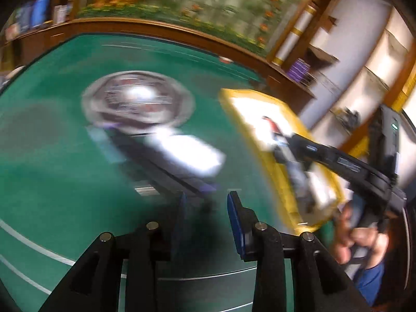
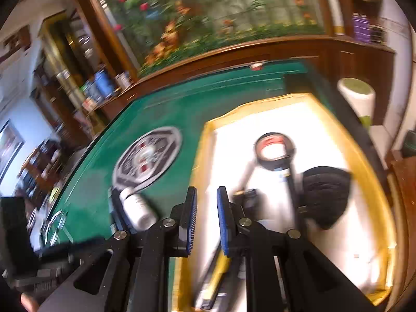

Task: Organize rigid objects
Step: 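Grasp the white bottle upright with the right tool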

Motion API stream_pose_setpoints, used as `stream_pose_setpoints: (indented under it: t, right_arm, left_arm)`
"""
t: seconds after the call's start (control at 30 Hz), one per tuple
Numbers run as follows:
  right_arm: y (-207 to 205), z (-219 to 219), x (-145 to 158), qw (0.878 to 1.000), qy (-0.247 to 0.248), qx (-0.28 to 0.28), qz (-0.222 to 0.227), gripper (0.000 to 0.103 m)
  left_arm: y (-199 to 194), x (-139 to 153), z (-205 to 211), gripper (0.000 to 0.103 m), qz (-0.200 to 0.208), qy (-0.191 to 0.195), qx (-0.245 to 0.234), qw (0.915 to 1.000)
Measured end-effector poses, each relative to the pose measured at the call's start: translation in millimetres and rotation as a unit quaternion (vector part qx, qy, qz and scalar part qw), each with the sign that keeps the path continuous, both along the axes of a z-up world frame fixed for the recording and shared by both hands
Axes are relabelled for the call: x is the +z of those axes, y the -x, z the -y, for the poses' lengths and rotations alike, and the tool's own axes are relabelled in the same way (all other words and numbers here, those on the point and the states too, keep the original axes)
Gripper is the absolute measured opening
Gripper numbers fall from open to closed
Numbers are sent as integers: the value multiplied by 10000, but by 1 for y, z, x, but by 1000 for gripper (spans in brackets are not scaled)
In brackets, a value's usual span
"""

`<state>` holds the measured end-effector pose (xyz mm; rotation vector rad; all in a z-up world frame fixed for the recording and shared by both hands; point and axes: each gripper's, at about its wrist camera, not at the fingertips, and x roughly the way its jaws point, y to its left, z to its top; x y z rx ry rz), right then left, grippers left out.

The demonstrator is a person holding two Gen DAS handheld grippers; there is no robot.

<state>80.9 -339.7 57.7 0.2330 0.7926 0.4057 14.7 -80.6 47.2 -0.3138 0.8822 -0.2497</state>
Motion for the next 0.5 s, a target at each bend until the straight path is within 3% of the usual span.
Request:
stream_pose_setpoints:
  t: [0.07, 0.23, 0.33, 0.5]
  right_arm:
    - [0, -16, -2, 9996, -9, 286, -77, 15]
    - [5, -63, -4, 9943, 214, 1035, -164, 16]
    - [4, -94, -4, 9901, 574, 1275, -150, 29]
    - [-12, -124, -10, 9844, 1000, 1438, -194, 31]
  left_arm:
    - [5, -11, -35, 35, -8, -152, 494, 9987]
    - [4, -33, -80, 35, -126, -71, 1188, 9928]
    - [-2, -38, -85, 36, -143, 177, 1184, 9927]
    - [-6, -41, -91, 40, -87, 499, 1138, 9922]
